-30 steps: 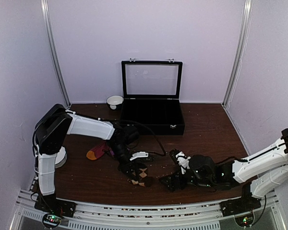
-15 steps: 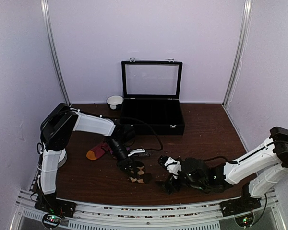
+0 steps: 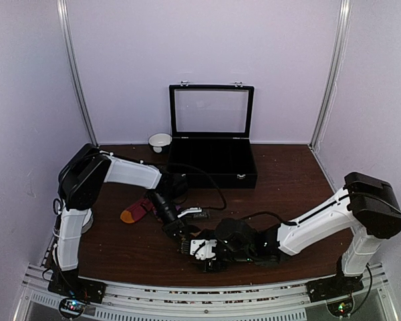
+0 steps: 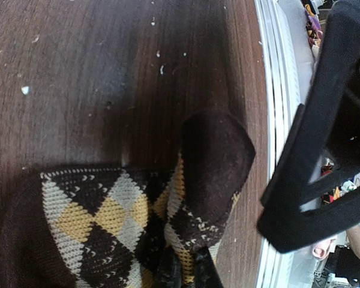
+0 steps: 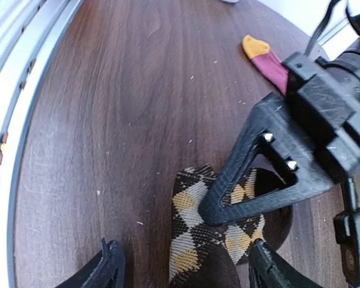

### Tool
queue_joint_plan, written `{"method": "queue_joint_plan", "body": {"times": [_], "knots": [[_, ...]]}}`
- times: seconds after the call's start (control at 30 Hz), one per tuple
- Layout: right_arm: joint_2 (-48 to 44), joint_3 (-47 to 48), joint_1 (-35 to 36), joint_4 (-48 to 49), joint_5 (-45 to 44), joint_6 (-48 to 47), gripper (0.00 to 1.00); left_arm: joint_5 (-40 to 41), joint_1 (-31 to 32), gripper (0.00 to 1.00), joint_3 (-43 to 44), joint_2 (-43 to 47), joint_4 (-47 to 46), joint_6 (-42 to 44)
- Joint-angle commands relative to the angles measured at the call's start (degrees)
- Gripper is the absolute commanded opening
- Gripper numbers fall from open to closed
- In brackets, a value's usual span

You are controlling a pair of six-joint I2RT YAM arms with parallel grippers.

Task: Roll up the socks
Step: Roll the sock at the center of the board.

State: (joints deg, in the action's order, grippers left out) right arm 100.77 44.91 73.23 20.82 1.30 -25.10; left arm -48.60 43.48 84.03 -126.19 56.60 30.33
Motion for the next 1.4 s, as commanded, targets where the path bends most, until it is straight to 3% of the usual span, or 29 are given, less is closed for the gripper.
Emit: {"method": "queue_joint_plan", "body": {"times": [0.0, 0.53, 0.63, 0.73, 0.8, 0.97, 1.1, 1.37], "knots": [[2.35, 2.5, 0.26, -5.78, -2.12, -8.08, 0.69, 5.74, -0.64, 0.0, -0.31, -2.83, 0.33, 1.49], [9.79, 9.05, -2.18, -13.17, -2.69, -9.28, 0.24, 3.25, -0.68, 0.01, 0.31, -2.88, 2.99, 4.39], [10.25, 9.16, -3.46, -14.89, -1.02, -7.4, 0.2, 1.59, -0.71, 0.17, 0.57, -2.32, 5.49, 7.07], [10.9, 9.55, -4.44, -17.49, 3.26, -5.39, 0.16, -0.54, -1.47, 0.45, 0.74, -0.81, 8.87, 10.37], [12.02, 10.63, -4.73, -20.46, 6.53, -4.0, 0.13, -0.96, -2.34, 0.52, 0.1, 1.03, 9.47, 11.18], [14.45, 14.32, -4.5, -26.38, 12.86, -1.0, 0.08, -0.01, -5.29, 0.54, 1.44, 5.15, 12.04, 12.52], [15.0, 15.78, -4.0, -29.95, 13.13, 1.49, 0.06, 3.52, -7.47, 0.53, 2.44, 9.03, 12.06, 11.92], [14.08, 17.15, -2.35, -36.46, 12.02, 8.31, 0.03, 11.08, -7.43, 0.47, -2.59, 9.13, 2.53, 6.94]]}}
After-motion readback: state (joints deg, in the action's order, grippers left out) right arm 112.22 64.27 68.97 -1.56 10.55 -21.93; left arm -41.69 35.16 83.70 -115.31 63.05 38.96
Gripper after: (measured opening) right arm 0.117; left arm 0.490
